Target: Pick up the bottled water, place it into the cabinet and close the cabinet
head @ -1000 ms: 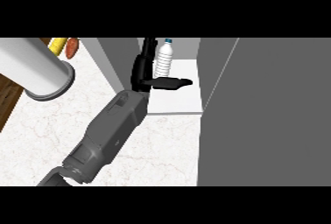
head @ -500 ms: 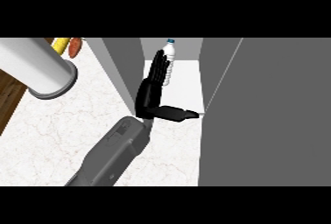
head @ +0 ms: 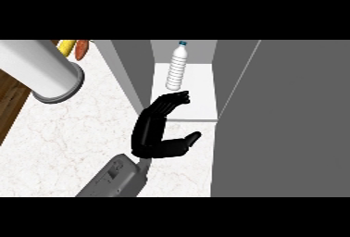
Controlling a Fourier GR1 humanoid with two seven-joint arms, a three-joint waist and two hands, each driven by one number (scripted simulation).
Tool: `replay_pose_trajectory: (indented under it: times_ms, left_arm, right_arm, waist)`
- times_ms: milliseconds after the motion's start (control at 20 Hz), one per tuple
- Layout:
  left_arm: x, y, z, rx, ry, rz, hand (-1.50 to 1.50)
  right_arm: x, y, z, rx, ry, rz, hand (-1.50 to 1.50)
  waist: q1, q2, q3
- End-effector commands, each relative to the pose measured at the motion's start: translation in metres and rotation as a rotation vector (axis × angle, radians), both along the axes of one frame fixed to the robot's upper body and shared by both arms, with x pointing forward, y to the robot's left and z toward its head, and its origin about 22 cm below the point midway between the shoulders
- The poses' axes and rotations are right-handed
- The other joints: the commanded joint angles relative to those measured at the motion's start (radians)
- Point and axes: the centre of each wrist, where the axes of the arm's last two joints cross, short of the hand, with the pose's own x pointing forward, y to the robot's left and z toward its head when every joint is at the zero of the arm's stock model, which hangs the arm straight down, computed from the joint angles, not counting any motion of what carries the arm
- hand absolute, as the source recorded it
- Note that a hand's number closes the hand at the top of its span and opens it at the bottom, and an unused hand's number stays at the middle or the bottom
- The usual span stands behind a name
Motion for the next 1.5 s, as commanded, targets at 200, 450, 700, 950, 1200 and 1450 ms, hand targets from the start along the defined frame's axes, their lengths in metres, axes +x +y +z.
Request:
replay_pose_trajectory:
  times_ms: [200,450,700,950,1200,1450]
  left_arm:
    - [-0.043,0.056,-0.004,-0.013,0.037,0.015,1.50]
    - [-0.073,0.081,0.001,-0.010,0.038,0.080,-1.50]
    - [-0.078,0.123,0.015,-0.048,0.023,0.133,-1.50]
    - [-0.089,0.148,0.021,-0.093,0.052,0.143,-1.50]
    - [-0.104,0.173,0.016,-0.099,0.095,0.187,-1.50]
    - [-0.114,0.192,0.021,-0.107,0.082,0.151,-1.50]
  right_arm:
    - [-0.009,0.002,0.041,-0.157,-0.004,0.251,1.50]
    - [-0.004,0.015,0.033,-0.172,-0.073,0.371,1.50]
    - [-0.006,0.020,0.046,-0.178,-0.094,0.430,1.50]
    - [-0.009,0.031,0.052,-0.157,-0.044,0.598,1.50]
    - [-0.005,0.040,0.051,-0.188,-0.078,0.679,1.50]
    - [-0.002,0.048,0.047,-0.151,-0.064,0.731,1.50]
  waist:
    - [-0.001,-0.001,-0.002]
    - [0.000,-0.008,-0.002]
    - [-0.001,-0.005,-0.004]
    - [0.012,-0.007,-0.008]
    - [0.022,-0.015,-0.012]
    - [0.054,-0.006,-0.016]
